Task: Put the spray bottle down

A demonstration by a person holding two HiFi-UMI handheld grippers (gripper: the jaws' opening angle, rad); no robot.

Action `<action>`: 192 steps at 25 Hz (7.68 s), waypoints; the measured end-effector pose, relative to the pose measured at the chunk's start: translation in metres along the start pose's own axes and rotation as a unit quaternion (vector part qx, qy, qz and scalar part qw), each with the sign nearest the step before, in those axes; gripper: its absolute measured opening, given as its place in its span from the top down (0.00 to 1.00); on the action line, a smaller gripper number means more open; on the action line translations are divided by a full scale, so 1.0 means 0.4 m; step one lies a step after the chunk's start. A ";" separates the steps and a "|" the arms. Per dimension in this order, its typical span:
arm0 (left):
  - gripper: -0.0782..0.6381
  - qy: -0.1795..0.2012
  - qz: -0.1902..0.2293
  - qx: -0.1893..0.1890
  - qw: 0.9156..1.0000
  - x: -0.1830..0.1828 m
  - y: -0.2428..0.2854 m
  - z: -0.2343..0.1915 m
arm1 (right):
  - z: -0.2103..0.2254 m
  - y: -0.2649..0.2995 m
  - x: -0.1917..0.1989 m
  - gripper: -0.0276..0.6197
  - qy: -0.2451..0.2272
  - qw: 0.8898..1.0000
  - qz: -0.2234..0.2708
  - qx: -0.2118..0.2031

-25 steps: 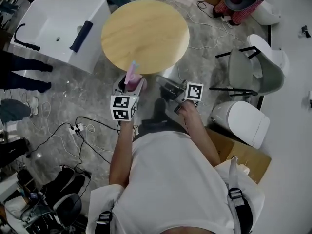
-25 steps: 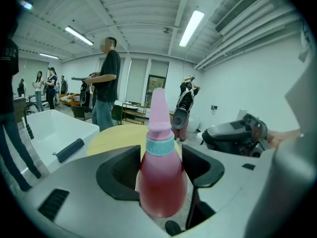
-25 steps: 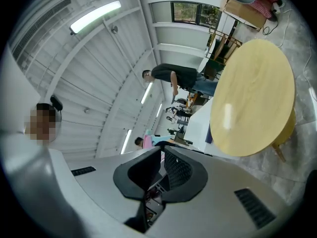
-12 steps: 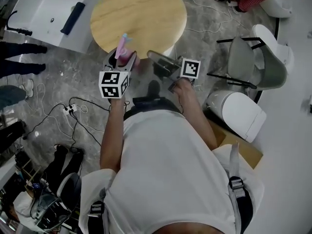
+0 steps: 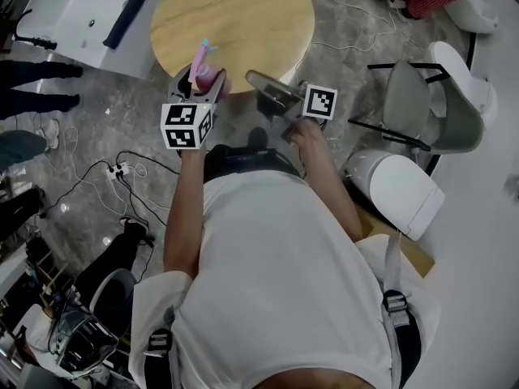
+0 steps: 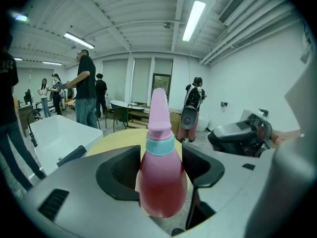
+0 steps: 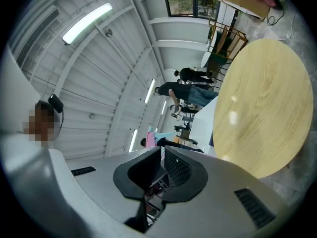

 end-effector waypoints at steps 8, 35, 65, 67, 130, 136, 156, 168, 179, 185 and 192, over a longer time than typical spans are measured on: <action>0.52 -0.003 0.008 -0.005 1.000 -0.001 0.014 -0.021 | 0.004 0.017 -0.016 0.92 -0.008 1.000 -0.006 0.000; 0.52 0.004 0.021 0.099 0.995 -0.037 0.196 -0.295 | 0.024 0.252 -0.115 0.92 -0.034 0.995 0.063 0.062; 0.52 0.001 0.008 0.092 0.996 -0.069 0.438 -0.397 | 0.109 0.333 -0.290 0.92 -0.010 0.995 0.066 0.070; 0.52 0.002 0.006 0.088 0.996 -0.077 0.474 -0.400 | 0.126 0.331 -0.315 0.92 0.000 0.995 0.066 0.072; 0.52 0.001 -0.037 0.070 0.997 -0.019 0.757 -0.338 | 0.233 0.276 -0.484 0.92 0.044 0.995 0.056 0.076; 0.52 0.001 -0.033 0.071 0.997 -0.009 0.723 -0.330 | 0.213 0.265 -0.458 0.92 0.035 0.995 0.061 0.071; 0.51 -0.036 -0.036 0.084 0.995 0.049 0.477 -0.319 | 0.121 0.267 -0.289 0.92 -0.003 0.995 0.069 0.068; 0.51 -0.034 -0.005 0.100 0.994 0.019 0.362 -0.337 | 0.064 0.299 -0.203 0.92 -0.037 0.994 0.068 0.077; 0.51 -0.038 0.001 0.133 0.990 0.037 0.288 -0.274 | 0.020 0.262 -0.110 0.92 -0.048 0.991 0.070 0.098; 0.51 -0.038 -0.003 0.136 0.990 0.045 0.262 -0.234 | 0.002 0.243 -0.106 0.92 -0.054 0.992 0.066 0.092; 0.51 -0.031 -0.005 0.113 0.993 0.021 0.256 -0.205 | -0.006 0.214 -0.110 0.92 -0.051 0.995 0.053 0.071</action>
Point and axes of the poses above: the fingertips, and each gripper's own axes: y forward along the fingers, z to its right, x out of its underside, the point moved 10 cm from there along -y, backward along the fingers, and after that the axes turned 10 degrees about y, right-handed, at the moved point
